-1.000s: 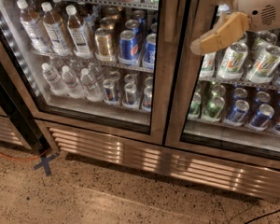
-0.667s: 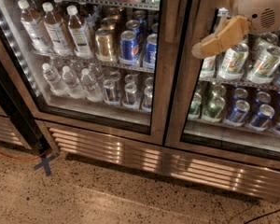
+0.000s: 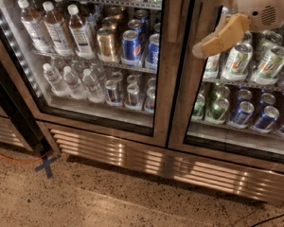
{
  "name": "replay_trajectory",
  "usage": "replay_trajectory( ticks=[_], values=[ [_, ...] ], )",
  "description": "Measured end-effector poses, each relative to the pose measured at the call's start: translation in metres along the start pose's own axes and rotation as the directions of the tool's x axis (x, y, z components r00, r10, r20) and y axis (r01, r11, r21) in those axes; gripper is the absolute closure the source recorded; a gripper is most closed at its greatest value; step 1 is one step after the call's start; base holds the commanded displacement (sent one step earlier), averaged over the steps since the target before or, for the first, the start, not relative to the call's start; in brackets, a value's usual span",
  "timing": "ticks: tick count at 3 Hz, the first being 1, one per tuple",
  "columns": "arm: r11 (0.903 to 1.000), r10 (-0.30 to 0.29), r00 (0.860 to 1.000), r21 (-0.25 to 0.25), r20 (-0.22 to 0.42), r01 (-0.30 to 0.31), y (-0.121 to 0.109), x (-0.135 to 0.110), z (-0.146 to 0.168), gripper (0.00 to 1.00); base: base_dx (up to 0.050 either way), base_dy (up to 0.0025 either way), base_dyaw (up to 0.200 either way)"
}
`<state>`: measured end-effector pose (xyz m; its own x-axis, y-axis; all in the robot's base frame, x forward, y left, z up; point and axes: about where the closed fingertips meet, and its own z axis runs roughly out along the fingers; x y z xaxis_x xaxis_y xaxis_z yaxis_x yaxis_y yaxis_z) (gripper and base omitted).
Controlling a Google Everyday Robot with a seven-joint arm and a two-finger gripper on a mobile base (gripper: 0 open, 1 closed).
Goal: Open right fridge door
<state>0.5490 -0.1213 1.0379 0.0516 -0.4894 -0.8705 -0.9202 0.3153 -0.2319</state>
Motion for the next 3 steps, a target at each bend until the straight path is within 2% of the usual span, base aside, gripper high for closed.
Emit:
replay_trajectory(
  ticks=[1,2,3],
  values=[
    [0.9993,-0.02,1.0,-0.031,-0.011,0.02,0.0015,0.0074,0.0061,0.0,0.0,0.0,0.0],
    [0.9993,-0.02,1.0,-0.031,-0.011,0.02,0.0015,0.0074,0.0061,0.0,0.0,0.0,0.0],
    [0.9993,-0.02,1.0,-0.031,-0.011,0.02,0.0015,0.0074,0.0061,0.19,0.0,0.0,0.0]
  ],
)
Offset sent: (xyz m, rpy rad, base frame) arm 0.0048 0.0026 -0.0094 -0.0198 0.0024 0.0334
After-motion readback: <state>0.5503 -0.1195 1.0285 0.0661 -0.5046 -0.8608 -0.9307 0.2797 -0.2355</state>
